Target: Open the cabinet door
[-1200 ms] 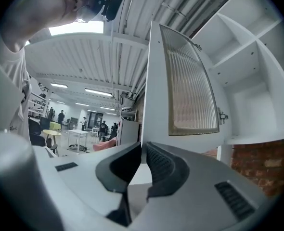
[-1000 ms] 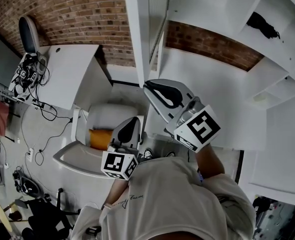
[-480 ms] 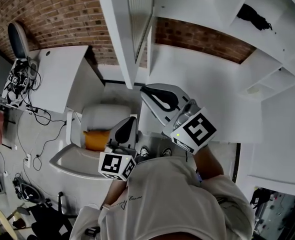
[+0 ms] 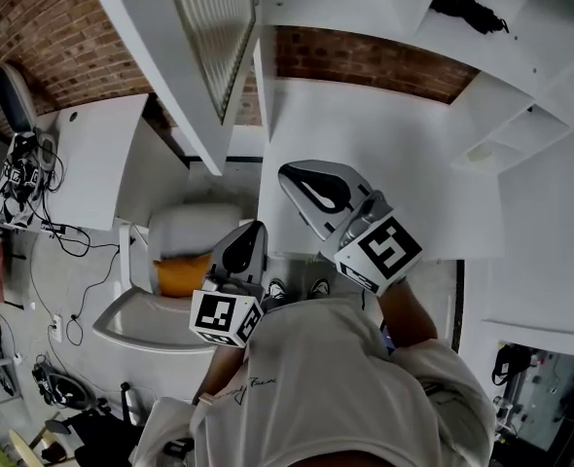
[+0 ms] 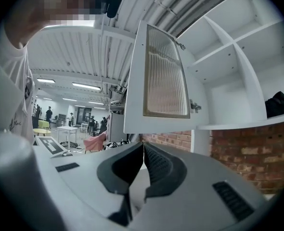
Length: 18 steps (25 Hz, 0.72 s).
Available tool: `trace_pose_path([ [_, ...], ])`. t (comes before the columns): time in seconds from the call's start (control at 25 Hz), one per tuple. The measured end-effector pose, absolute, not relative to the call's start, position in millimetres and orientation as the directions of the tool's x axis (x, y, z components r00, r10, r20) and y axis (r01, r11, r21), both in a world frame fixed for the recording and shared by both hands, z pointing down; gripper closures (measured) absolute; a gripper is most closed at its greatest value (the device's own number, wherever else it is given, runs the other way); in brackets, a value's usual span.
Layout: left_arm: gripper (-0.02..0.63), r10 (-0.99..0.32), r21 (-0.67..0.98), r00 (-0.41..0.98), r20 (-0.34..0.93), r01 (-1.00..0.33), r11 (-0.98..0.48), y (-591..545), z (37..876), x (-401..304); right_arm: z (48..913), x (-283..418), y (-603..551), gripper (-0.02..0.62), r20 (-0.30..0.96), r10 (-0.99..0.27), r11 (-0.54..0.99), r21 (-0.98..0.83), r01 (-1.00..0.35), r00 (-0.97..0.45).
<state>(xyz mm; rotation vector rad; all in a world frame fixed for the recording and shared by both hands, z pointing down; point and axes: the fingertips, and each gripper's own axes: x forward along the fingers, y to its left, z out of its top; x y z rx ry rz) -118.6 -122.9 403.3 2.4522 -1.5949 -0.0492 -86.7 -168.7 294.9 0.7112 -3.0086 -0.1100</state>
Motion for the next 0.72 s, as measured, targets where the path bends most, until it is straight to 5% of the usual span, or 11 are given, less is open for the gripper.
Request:
trace_pose_path([
  [0.72,0.589,-0.864,0.188,0.495,0.093,-0.861,-0.473,-131,402,-85,322,-31,-175,0.569,0.071,-0.56,0.828,0.027,-0.559,-0.826],
])
